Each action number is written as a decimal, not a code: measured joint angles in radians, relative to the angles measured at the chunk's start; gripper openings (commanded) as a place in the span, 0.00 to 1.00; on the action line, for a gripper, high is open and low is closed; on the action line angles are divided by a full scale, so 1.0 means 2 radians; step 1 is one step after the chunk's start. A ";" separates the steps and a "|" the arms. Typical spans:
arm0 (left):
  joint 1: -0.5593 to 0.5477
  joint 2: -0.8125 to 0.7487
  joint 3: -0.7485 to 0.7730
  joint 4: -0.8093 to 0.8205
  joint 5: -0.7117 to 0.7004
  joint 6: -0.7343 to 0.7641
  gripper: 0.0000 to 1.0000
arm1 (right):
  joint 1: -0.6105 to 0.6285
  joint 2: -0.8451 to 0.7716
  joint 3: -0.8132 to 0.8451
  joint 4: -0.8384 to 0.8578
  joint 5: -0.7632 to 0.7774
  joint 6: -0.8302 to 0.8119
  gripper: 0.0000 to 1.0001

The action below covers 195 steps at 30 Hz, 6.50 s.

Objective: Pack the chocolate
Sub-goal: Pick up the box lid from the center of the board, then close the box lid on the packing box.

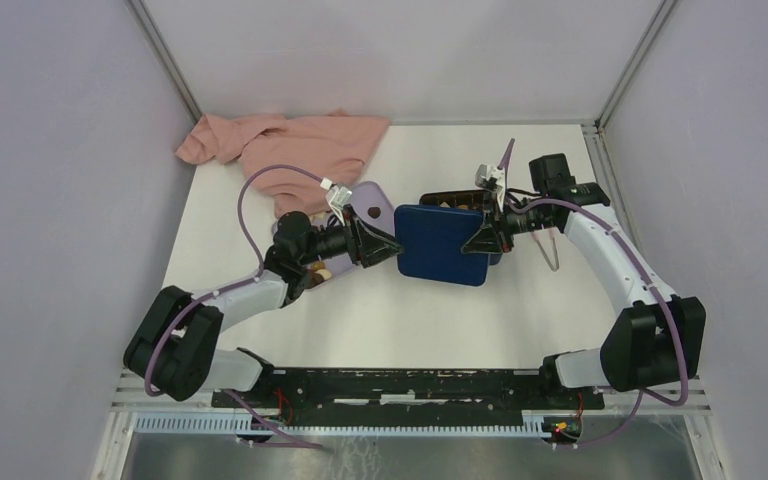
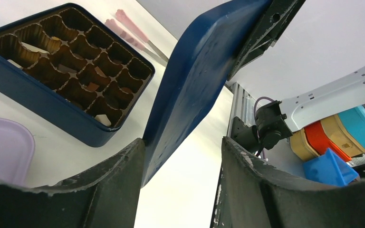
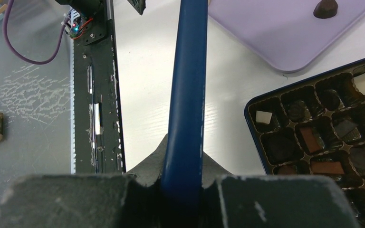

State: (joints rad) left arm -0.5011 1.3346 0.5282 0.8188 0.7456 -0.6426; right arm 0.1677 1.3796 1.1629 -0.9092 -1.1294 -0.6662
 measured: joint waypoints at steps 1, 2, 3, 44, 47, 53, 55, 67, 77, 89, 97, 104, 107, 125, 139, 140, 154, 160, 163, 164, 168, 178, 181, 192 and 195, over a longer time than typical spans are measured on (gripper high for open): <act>0.001 0.005 0.000 0.006 0.002 -0.006 0.64 | 0.000 0.001 0.000 0.000 0.000 0.000 0.01; 0.003 0.010 0.000 0.012 0.006 -0.010 0.63 | 0.000 0.003 0.000 -0.001 0.000 0.000 0.01; 0.004 0.014 0.000 0.014 0.008 -0.013 0.62 | -0.001 0.005 0.000 -0.002 0.000 0.000 0.01; 0.014 -0.073 0.001 0.038 -0.010 -0.137 0.02 | -0.103 -0.011 0.035 0.008 -0.079 -0.039 0.98; 0.014 -0.097 0.001 0.037 -0.026 -0.156 0.02 | -0.110 -0.039 0.007 -0.013 -0.126 -0.112 0.98; 0.014 -0.123 0.007 0.015 -0.043 -0.162 0.02 | -0.114 -0.060 -0.008 -0.119 -0.174 -0.274 0.98; 0.014 -0.123 0.011 0.007 -0.048 -0.162 0.02 | -0.114 -0.059 -0.008 -0.135 -0.180 -0.281 0.97; -0.010 -0.065 0.036 0.010 -0.058 -0.167 0.02 | -0.110 0.016 0.051 -0.163 -0.175 -0.209 0.98; -0.017 -0.060 0.050 -0.012 -0.067 -0.166 0.02 | -0.114 -0.058 0.036 0.055 -0.017 0.007 0.98; -0.017 -0.036 0.068 -0.001 -0.069 -0.165 0.02 | -0.114 -0.161 -0.136 0.442 -0.014 0.379 0.96; -0.017 -0.008 0.074 0.030 -0.066 -0.168 0.02 | -0.101 -0.126 -0.164 0.524 -0.022 0.523 0.72; -0.017 0.034 0.087 0.072 -0.056 -0.195 0.02 | -0.069 -0.115 -0.170 0.572 -0.038 0.588 0.31; -0.017 0.047 0.093 0.086 -0.052 -0.201 0.05 | -0.071 -0.109 -0.173 0.580 -0.046 0.611 0.01; -0.013 -0.024 0.099 -0.174 -0.195 -0.100 0.87 | -0.142 -0.051 -0.213 0.633 -0.049 0.698 0.00; -0.019 0.010 0.092 -0.253 -0.228 -0.073 0.86 | -0.113 0.114 -0.196 0.708 -0.037 0.802 0.00; -0.020 0.014 0.092 -0.253 -0.229 -0.073 0.86 | -0.113 0.122 -0.196 0.716 -0.035 0.807 0.00; -0.040 0.091 0.105 -0.252 -0.242 -0.070 0.83 | -0.113 0.210 -0.135 0.709 -0.016 0.781 0.00; -0.049 0.122 0.127 -0.252 -0.242 -0.069 0.79 | -0.119 0.220 -0.109 0.632 -0.015 0.713 0.00; -0.053 0.138 0.137 -0.252 -0.243 -0.069 0.77 | -0.122 0.222 -0.109 0.608 -0.017 0.699 0.00; -0.054 0.142 0.140 -0.252 -0.243 -0.069 0.77 | -0.123 0.223 -0.109 0.603 -0.018 0.696 0.00; -0.062 0.157 0.152 -0.253 -0.243 -0.069 0.75 | -0.124 0.224 -0.109 0.591 -0.020 0.691 0.00; -0.071 0.192 0.190 -0.256 -0.243 -0.068 0.66 | -0.124 0.224 -0.122 0.629 -0.006 0.725 0.02; -0.072 0.203 0.196 -0.258 -0.243 -0.068 0.66 | -0.125 0.224 -0.125 0.648 -0.006 0.742 0.04; -0.074 0.241 0.239 -0.280 -0.240 -0.057 0.65 | -0.137 0.225 -0.133 0.661 -0.006 0.745 0.11; -0.074 0.244 0.247 -0.284 -0.239 -0.054 0.65 | -0.137 0.229 -0.133 0.642 -0.008 0.734 0.11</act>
State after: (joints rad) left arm -0.6495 1.8233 1.0222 0.2508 0.2676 -0.7498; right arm -0.1062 1.8366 0.8970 0.3744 -1.1461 0.8013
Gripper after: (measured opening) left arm 0.652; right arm 0.178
